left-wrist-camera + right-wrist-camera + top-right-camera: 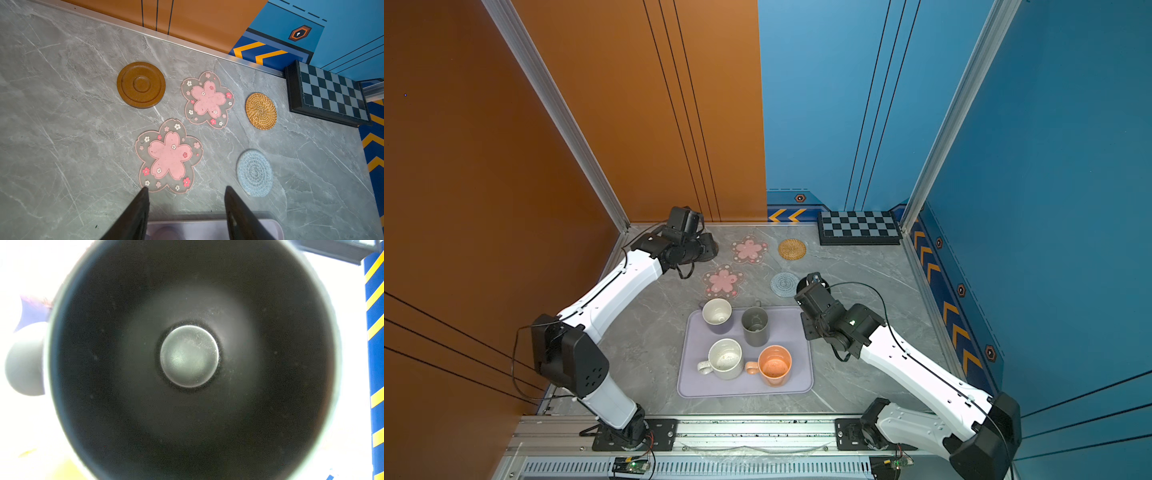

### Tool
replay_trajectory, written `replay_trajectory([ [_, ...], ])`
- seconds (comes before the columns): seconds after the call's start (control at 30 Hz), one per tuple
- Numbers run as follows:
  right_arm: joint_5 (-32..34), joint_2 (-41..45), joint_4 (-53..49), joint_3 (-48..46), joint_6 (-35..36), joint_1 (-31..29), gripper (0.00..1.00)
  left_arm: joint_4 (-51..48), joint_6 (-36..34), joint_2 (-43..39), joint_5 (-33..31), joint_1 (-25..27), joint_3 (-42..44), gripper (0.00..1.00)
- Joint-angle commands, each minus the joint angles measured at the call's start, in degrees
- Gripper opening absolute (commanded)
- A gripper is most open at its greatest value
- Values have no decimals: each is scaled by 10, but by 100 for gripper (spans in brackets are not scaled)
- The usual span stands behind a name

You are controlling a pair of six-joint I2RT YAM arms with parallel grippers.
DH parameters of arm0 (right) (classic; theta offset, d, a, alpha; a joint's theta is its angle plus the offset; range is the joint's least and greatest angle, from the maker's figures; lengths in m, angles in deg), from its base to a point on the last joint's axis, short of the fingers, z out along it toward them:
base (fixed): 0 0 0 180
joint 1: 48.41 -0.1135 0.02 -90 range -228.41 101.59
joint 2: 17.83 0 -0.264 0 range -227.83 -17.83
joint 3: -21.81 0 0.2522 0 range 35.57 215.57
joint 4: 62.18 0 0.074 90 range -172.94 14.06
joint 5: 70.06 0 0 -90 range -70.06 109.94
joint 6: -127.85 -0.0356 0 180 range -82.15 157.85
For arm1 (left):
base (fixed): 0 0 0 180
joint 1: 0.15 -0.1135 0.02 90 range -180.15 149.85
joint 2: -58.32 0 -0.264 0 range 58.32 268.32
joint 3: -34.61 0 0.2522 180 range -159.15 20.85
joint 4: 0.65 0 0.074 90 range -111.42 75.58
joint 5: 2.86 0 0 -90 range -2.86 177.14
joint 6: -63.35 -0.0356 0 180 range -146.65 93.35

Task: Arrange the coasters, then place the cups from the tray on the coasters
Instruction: 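Carry the black mug over the woven rattan coaster while the left gripper hovers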

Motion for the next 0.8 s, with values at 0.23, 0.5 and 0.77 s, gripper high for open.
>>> replay_trajectory([
  [0.23, -22, -101, 32, 123, 65, 49, 0, 1, 5, 31, 28, -26, -41, 59],
  [0.5, -89, -211, 70, 215, 88, 87, 0, 1, -9, -9, 41, -71, 0, 59],
  [0.77, -133, -347, 76, 365, 111, 116, 0, 0, -6, -53, 64, -106, 57, 59],
])
